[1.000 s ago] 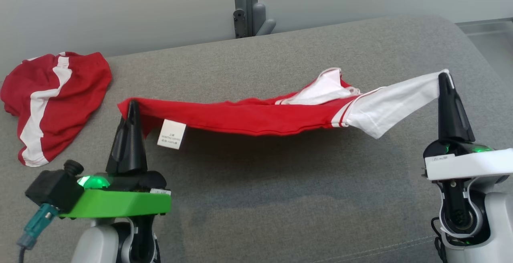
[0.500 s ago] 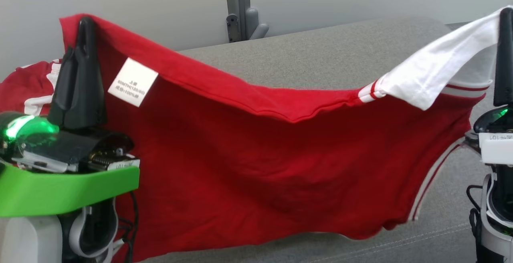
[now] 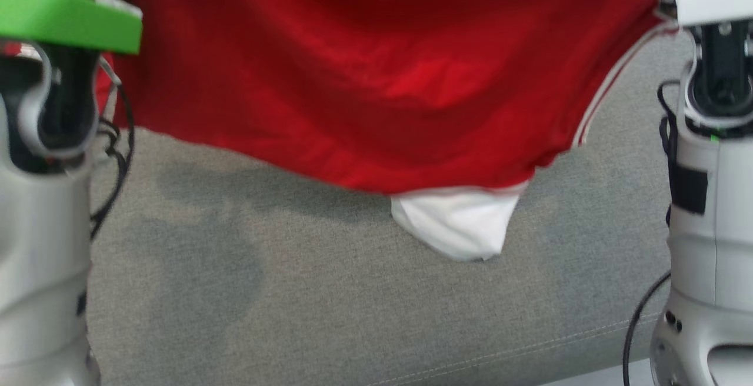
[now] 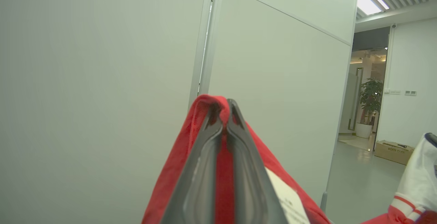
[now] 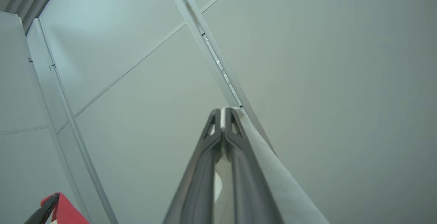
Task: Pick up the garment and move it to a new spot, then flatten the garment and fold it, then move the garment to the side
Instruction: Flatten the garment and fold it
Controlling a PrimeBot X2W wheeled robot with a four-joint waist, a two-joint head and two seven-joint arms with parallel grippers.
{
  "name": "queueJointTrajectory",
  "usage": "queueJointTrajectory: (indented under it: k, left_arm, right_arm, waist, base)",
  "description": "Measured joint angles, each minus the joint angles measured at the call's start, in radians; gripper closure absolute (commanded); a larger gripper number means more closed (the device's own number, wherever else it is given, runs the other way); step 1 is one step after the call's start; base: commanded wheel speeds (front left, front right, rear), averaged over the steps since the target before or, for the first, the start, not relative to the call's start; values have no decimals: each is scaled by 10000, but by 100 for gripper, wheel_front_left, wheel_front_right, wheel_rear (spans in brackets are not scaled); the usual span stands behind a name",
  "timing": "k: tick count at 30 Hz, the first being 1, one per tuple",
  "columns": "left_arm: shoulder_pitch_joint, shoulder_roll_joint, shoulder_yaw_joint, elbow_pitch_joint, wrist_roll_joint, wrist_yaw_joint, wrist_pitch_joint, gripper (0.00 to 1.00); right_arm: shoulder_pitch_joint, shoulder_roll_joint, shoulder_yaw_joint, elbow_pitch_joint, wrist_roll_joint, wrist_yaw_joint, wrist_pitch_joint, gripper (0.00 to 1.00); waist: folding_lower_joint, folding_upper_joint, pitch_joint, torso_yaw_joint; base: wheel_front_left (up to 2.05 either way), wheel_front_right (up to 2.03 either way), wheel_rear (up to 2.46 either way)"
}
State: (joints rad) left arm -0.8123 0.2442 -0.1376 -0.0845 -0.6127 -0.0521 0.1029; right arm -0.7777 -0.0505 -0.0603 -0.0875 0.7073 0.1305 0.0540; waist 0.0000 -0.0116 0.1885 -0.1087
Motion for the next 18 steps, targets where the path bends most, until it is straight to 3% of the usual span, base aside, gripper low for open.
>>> queueJointTrajectory:
  k: [8, 11, 18]
  left_arm:
    - [-4005, 548, -198, 3772, 1181, -238, -650, 100]
    - [-5052, 525, -35, 5102, 1354, -77, -1400, 100]
    - [-6606, 619, -150, 7095, 1835, -224, -2886, 100]
  right_arm:
    - [-4648, 10, 650, 4414, -589, 0, -1507, 100]
    - [-5985, 12, 940, 5985, -535, 0, -2255, 100]
    - [-7868, -8, 1929, 7486, 328, 0, -3116, 100]
  waist:
    - [1, 0, 1152, -201]
    - [2, 0, 1460, -353]
    - [1, 0, 2194, -743]
  base:
    - [0, 0, 0]
    - [0, 0, 0]
    - [0, 0, 0]
